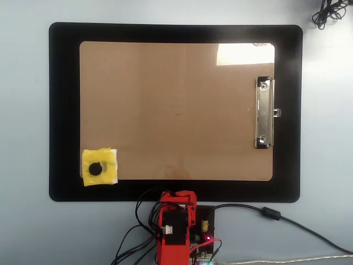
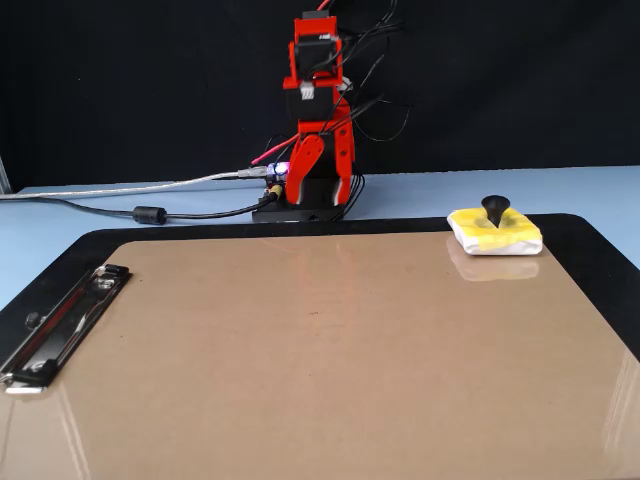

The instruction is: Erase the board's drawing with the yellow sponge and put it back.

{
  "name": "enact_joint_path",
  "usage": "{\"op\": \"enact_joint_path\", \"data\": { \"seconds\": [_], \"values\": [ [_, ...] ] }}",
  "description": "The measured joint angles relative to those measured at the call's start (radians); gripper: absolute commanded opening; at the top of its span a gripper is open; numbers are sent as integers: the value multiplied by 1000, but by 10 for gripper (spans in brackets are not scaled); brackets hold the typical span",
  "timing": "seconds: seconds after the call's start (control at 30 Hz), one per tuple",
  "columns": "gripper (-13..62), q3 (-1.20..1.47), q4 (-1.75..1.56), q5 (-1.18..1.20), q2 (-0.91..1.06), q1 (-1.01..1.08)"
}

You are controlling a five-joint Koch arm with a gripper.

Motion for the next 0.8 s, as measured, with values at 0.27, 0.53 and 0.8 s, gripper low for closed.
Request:
{"op": "enact_joint_path", "data": {
  "seconds": [0.27, 0.53, 0.8],
  "values": [
    [337, 92, -11, 3, 0, 34],
    [339, 104, -12, 11, 0, 38],
    [343, 100, -12, 11, 0, 38]
  ]
}}
